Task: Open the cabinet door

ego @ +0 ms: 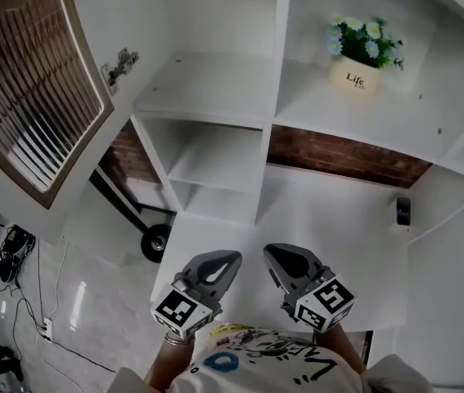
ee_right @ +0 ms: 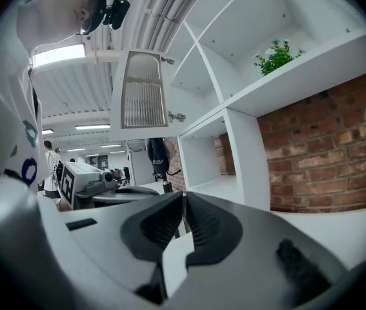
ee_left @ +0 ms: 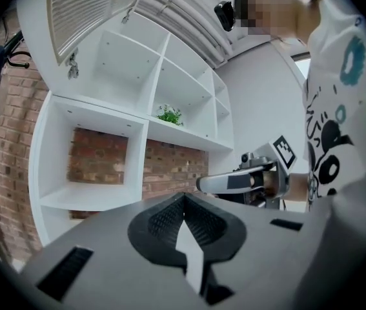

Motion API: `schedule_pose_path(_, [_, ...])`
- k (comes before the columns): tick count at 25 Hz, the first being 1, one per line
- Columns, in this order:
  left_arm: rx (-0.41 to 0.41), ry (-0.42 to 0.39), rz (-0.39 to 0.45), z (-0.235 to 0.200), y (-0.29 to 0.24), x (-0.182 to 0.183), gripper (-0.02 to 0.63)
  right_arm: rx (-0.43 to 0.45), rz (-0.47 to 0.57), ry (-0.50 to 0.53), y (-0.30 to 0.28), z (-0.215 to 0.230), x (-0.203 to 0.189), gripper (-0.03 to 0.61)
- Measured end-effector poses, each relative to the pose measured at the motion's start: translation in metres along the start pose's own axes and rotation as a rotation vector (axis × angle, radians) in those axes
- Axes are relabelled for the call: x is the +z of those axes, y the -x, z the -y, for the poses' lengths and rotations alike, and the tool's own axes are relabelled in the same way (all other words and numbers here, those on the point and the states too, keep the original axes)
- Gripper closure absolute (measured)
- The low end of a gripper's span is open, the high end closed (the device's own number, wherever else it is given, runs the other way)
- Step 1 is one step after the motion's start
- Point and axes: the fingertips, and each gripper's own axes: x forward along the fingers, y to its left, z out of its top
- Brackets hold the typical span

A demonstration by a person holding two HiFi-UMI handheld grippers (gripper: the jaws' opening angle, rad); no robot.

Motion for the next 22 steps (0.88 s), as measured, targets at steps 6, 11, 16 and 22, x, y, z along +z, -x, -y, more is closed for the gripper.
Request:
schedule_pose_path(6, [-0.034, -0.016, -0.024, 0.01, -0.012, -0.009, 0.6, -0.06, -0.022, -0.007, 0.021, 0.014, -0.013, 0.541])
schedule_pose_path(11, [-0.053, -0.088, -0.007, 0.021, -0.02, -0.011, 0.598, -0.095, -0.048, -0.039, 0.039, 0.021, -0.028, 0.544])
schedule_pose_path(16, [-0.083, -0.094, -0.001, 0.032, -0.025, -0.013, 0.6, -0.104, -0.056, -0.053, 0.051, 0.022, -0.039, 0.546])
schedule_pose_path(22, [-0.115, -0.098, 0.053, 0.044, -0.024, -0.003, 0.6, -0.11, -0.069, -0.046, 0.059, 0.025, -0.045, 0.548])
